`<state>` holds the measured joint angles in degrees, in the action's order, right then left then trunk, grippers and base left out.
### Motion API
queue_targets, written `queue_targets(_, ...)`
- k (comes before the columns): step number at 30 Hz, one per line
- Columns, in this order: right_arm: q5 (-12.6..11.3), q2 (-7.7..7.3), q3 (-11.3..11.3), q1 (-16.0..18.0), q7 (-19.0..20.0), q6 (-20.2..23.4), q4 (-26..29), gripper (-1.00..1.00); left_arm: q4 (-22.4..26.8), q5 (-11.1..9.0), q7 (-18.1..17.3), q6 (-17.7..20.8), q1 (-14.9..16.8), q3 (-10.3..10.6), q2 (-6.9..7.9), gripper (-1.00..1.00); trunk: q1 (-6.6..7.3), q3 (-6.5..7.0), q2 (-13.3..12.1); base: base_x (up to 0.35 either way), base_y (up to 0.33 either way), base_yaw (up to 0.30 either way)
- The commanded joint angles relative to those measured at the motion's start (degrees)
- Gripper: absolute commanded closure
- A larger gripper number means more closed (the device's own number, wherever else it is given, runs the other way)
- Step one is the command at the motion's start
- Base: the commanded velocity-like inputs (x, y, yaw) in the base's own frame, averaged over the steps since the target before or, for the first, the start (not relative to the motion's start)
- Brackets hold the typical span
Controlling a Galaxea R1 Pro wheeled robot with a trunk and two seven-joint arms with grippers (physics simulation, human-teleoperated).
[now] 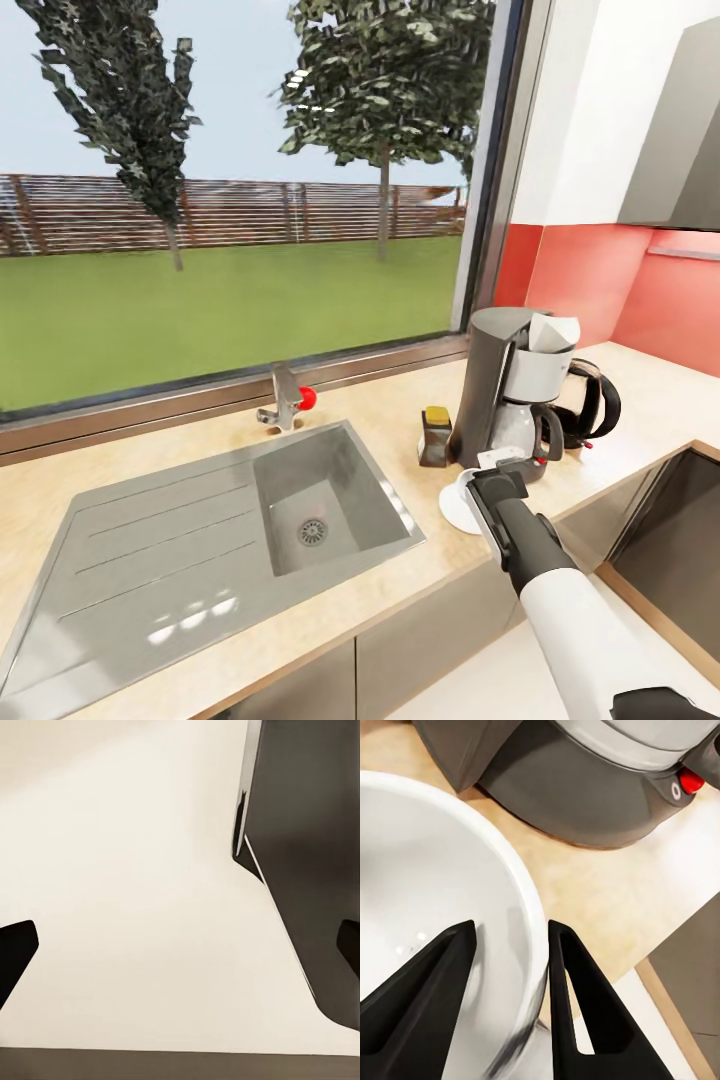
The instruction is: Set up a coffee station on the kitchen countertop: keep the coffee maker on the countertop, move the bottle of coffee from the kitchen shelf to the counter next to the coffee maker, place a paper coffee filter on top of the coffee maker, put the saucer next to the coffee maker with the coffee cup on the saucer, and place the electric kettle next to the coffee maker.
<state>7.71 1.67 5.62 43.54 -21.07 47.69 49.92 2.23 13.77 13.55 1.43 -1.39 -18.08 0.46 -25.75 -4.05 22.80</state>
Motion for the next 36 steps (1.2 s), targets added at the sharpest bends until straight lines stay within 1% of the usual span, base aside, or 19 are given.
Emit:
queue_targets(1, 0.59, 0.00, 0.10, 0.05, 0.15, 0.47, 0.02, 1.00, 0.14, 0.58, 0.07, 0.15, -0.02, -0.47, -0.02, -1.00, -0.03, -0.11, 0.12, 0.000, 0.000, 0.000)
queue_targets(6, 0.55, 0.00, 0.10, 0.05, 0.15, 0.47, -0.37, 1.00, 0.14, 0.56, 0.09, 0.15, -0.02, -0.47, 0.00, -1.00, -0.03, -0.11, 0.12, 0.000, 0.000, 0.000)
queue_targets(10, 0.53, 0.06, 0.10, 0.06, 0.15, 0.40, -3.97, 1.00, 0.14, 0.55, 0.15, 0.15, -0.02, -0.48, 0.03, -1.00, -0.03, -0.11, 0.12, 0.000, 0.000, 0.000)
queue_targets(13, 0.54, 0.02, 0.10, 0.06, 0.15, 0.39, -4.73, 1.00, 0.14, 0.55, 0.16, 0.15, -0.02, -0.47, 0.01, -1.00, -0.03, -0.11, 0.12, 0.000, 0.000, 0.000)
queue_targets(36, 0.55, 0.00, 0.01, 0.05, 0.14, 0.38, -4.83, 1.00, 0.21, 0.55, 0.25, 0.15, -0.02, -0.55, 0.03, -1.00, -0.03, -0.11, 0.12, 0.008, 0.000, 0.000)
